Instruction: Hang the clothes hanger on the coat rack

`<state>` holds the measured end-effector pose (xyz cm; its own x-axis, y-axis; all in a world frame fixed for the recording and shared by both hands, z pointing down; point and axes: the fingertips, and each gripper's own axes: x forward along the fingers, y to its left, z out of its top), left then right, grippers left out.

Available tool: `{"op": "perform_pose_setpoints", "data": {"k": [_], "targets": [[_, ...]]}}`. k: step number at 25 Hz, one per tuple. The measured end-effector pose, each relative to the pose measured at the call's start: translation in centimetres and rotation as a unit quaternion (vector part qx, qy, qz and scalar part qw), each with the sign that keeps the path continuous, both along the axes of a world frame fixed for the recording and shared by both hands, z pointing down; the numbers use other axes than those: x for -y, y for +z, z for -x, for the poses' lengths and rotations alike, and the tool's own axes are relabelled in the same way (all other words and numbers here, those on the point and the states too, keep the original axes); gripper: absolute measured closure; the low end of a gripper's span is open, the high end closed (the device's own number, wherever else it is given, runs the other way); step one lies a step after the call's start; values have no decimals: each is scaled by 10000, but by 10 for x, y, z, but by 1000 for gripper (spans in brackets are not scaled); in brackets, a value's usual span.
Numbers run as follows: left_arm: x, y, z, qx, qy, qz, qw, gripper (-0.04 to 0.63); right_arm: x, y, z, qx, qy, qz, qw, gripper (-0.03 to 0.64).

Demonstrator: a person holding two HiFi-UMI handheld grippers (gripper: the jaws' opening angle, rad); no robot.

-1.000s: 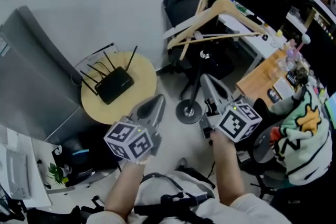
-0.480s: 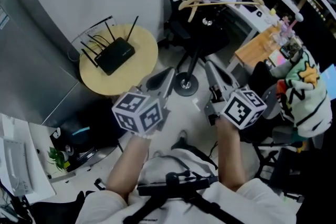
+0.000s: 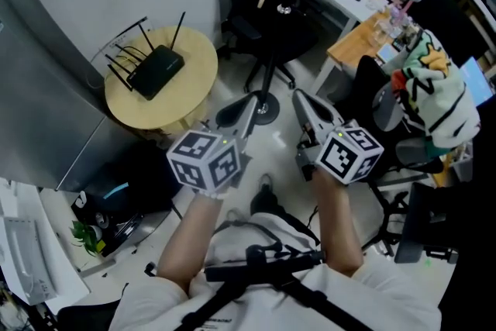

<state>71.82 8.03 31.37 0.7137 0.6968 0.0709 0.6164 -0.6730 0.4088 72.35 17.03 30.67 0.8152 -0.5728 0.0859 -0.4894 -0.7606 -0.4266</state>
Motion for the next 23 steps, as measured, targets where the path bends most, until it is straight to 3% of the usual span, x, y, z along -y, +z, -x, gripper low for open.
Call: {"op": "perform_pose_setpoints", "data": {"k": [9, 23], "targets": [[-18, -5, 24, -53, 280, -1, 9996, 597, -15, 2, 22, 23, 208, -7, 9998, 621], [-19, -5, 18, -84, 431, -42, 9990, 597, -12, 4, 19, 105, 282, 86, 9995, 621]]}}
